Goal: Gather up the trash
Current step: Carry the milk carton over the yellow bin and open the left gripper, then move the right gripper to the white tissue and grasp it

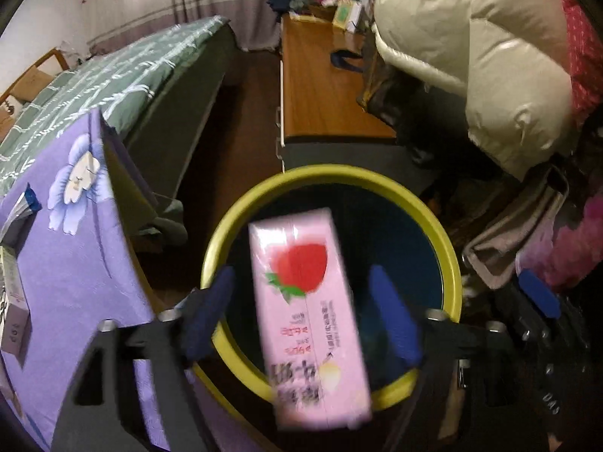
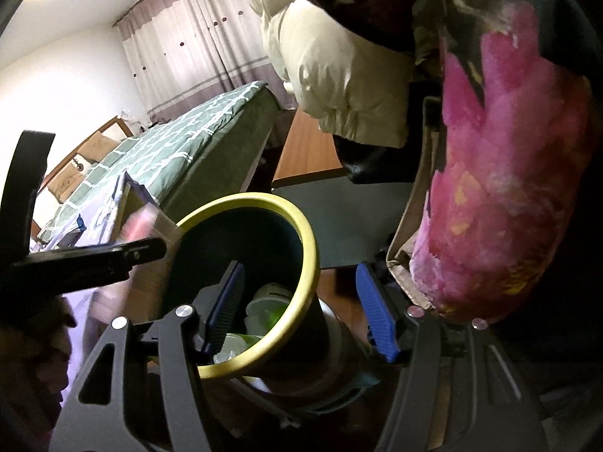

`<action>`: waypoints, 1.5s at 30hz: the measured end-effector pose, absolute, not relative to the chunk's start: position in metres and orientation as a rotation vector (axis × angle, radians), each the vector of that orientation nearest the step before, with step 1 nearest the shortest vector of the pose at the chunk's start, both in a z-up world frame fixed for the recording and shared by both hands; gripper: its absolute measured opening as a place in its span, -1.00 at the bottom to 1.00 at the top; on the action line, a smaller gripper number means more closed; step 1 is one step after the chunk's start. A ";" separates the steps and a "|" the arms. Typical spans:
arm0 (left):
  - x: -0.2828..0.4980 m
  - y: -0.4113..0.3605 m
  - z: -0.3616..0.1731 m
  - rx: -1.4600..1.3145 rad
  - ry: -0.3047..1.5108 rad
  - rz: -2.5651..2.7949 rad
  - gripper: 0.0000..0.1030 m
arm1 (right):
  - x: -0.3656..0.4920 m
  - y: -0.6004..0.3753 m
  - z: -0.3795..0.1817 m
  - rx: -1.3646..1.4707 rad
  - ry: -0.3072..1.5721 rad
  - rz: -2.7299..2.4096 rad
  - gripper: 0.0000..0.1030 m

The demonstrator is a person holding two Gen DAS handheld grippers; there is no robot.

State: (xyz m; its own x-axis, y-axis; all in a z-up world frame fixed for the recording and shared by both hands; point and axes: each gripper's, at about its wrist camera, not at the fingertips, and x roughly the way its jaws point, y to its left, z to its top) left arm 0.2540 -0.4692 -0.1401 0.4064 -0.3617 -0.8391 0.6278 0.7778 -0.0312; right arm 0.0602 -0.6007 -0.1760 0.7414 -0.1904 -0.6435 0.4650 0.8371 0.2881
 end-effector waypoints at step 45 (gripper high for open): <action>0.296 0.034 -0.076 -0.014 0.666 -0.005 0.88 | 0.223 -0.348 -0.097 0.140 0.722 0.073 0.22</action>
